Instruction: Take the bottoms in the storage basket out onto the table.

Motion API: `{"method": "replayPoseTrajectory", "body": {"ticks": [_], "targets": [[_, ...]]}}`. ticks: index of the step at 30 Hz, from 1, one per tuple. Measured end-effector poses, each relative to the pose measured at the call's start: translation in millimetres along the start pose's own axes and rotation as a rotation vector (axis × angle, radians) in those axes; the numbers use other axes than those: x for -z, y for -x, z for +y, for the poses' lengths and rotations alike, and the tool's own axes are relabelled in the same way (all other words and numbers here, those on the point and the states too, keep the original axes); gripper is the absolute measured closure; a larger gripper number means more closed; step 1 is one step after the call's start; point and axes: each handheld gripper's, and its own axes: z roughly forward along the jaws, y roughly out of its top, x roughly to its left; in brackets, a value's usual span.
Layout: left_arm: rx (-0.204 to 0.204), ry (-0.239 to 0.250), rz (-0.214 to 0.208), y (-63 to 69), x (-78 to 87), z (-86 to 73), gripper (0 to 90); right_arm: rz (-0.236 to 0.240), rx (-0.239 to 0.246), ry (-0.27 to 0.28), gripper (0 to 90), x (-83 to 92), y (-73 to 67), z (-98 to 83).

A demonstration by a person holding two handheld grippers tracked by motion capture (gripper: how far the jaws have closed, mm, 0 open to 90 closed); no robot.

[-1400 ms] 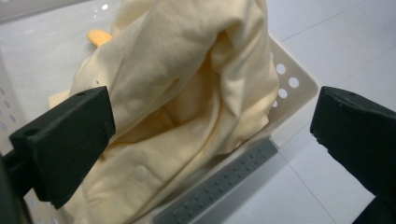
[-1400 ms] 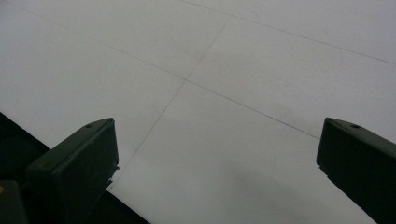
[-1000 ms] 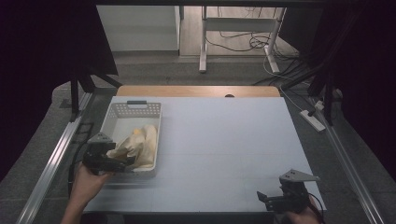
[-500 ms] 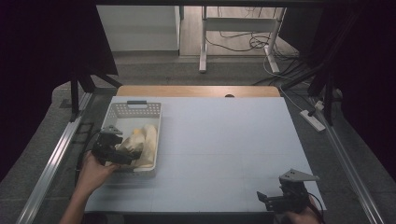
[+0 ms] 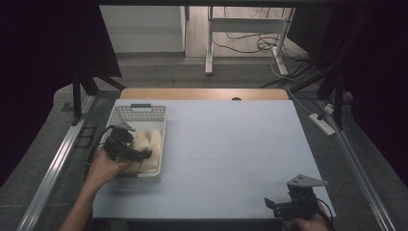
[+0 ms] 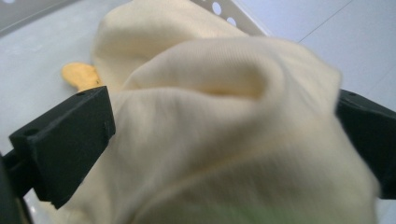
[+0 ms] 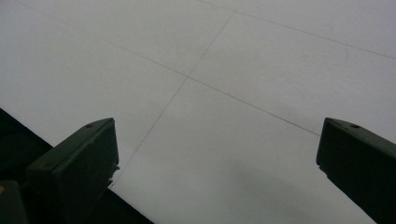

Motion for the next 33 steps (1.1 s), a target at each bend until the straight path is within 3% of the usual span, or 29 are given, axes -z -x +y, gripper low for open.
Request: {"method": "replayPoseTrajectory", "body": {"ticks": [6,13,25,28,33], "targets": [[-0.013,-0.041,-0.014,-1.5,-13.1,9.1,0.0,0.002,0.0,0.001,0.0,0.1,0.2,-0.1],[-0.01,-0.089,-0.003,-5.2,-24.9,16.6,0.0,0.005,-0.001,0.003,0.0,0.3,0.4,-0.2],[0.022,-0.232,0.025,-17.6,-51.3,23.5,0.0,0.007,0.0,0.005,0.0,0.5,0.6,-0.4],[0.044,-0.293,0.022,-24.6,-62.2,22.3,0.0,0.009,-0.002,0.006,0.0,0.7,0.6,-0.5],[0.039,-0.346,0.032,-29.1,-72.0,21.3,0.0,0.009,0.0,0.005,0.0,0.8,0.6,-0.6]]}}
